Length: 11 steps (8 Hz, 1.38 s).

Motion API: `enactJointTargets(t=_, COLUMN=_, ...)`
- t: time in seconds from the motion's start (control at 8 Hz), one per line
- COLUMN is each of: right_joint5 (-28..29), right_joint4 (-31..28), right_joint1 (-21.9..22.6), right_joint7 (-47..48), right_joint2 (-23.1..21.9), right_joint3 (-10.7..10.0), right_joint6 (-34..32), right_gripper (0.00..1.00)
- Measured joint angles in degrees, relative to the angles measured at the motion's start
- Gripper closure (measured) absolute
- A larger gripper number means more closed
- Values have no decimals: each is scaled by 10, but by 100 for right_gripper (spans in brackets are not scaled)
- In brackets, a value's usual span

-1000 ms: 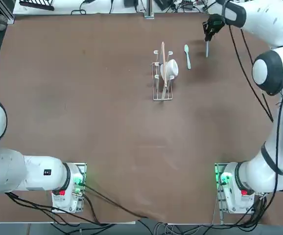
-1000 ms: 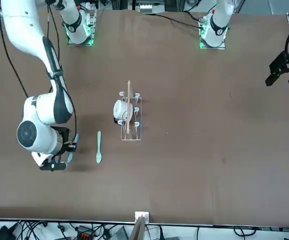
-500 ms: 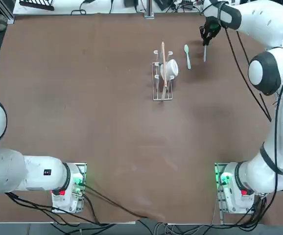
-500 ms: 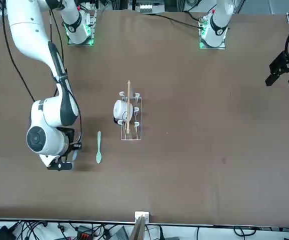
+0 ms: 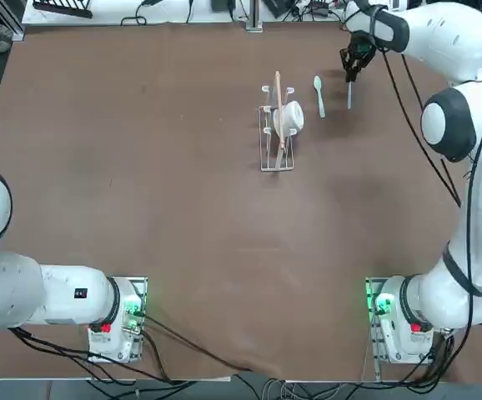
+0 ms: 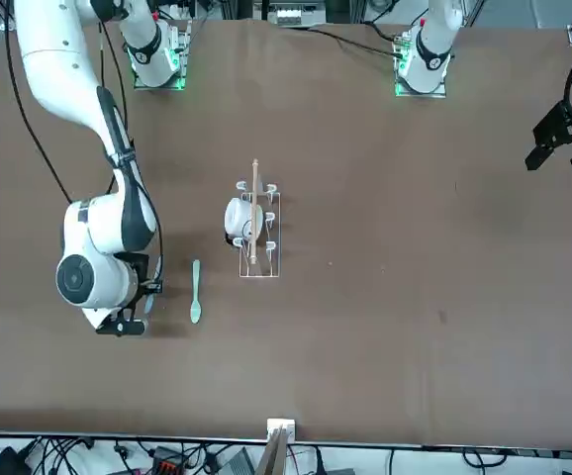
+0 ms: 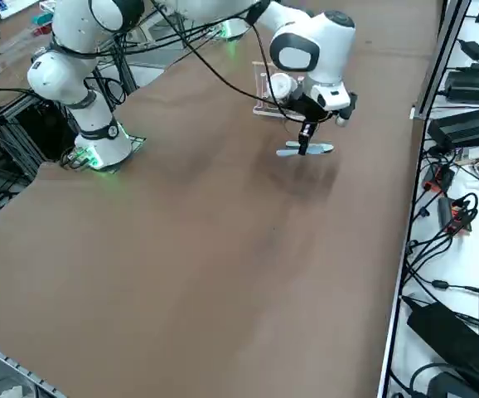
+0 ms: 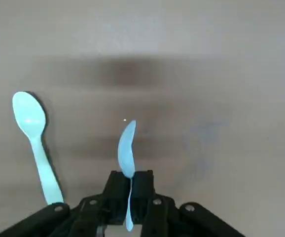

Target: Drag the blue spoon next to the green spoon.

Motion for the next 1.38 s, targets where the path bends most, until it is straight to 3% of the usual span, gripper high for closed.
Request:
enactJointTargets(t=0.62, right_joint5=0, right_joint4=19, right_joint1=0, right_joint7=0, right_joint2=37, right_joint3=0, right_joint6=19, right_gripper=93)
enactJointTargets(t=1.38, right_joint5=0, right_joint4=20, right_joint1=9, right_joint7=11, right_joint2=51, right_joint3=0, right_joint6=30, right_gripper=94)
